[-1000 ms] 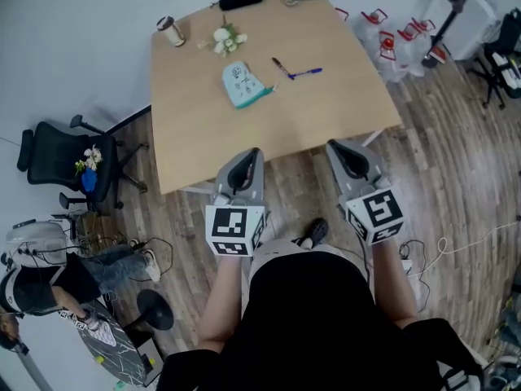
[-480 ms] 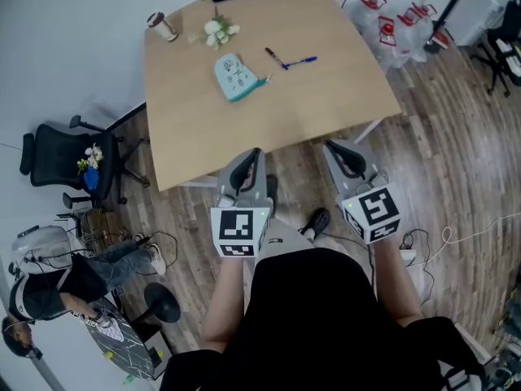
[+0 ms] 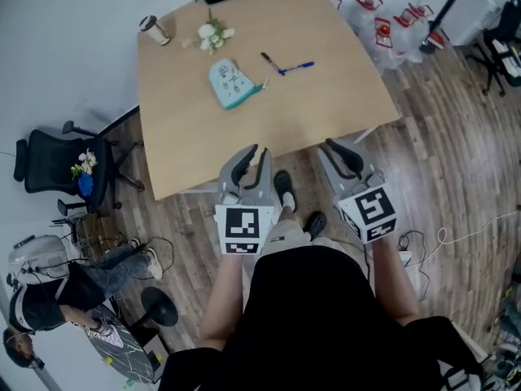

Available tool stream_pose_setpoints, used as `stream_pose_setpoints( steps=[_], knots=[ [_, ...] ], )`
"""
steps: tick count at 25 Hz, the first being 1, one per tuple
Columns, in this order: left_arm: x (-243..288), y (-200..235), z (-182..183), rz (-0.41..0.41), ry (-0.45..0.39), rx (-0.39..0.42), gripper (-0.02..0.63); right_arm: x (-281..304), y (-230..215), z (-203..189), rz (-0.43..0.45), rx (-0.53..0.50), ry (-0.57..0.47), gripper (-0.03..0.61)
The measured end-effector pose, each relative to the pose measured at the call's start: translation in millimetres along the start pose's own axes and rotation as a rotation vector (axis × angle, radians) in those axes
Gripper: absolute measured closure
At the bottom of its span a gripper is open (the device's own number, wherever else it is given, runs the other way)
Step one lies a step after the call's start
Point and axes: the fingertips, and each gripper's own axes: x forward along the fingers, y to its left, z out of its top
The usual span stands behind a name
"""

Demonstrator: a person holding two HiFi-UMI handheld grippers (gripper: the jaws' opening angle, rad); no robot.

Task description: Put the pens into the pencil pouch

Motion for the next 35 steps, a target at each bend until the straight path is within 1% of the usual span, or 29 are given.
stream_pose_setpoints(
  steps=[1,3,9,12,14,17,20,28,35],
  knots=[
    [4,3,2,0.004,-0.001,0.015,0.554,5,-3,2,0.004,-0.005,0.004,0.525],
    [11,10,4,0.007,-0.005,0.020,0.541,17,-8,5,0.012,-0.012,0.013,0.512],
    [34,52,-1,0.035,0.003,-0.027,0.517,62,-19,23,0.049,-0.042,0.035,0.492],
    [46,75,0,0.052,0.004,-0.031,0.508,85,-24,31,0.068,-0.057,0.057,0.488],
    [55,88,-2,0.062,0.015,-0.008,0.502,100,-28,38,0.080,-0.061,0.052,0.485],
    [70,103,-13,0.072,0.058,0.059,0.488,123,-33,45,0.093,-0.059,0.062,0.485],
    [86,116,-20,0.060,0.077,0.092,0.474,143,-39,51,0.089,-0.057,0.078,0.485],
    [123,158,-52,0.019,0.141,0.061,0.466,191,-53,55,0.065,-0.028,0.137,0.485],
    [151,184,-85,-0.024,0.197,0.046,0.462,223,-61,53,0.041,-0.005,0.179,0.485]
  ],
)
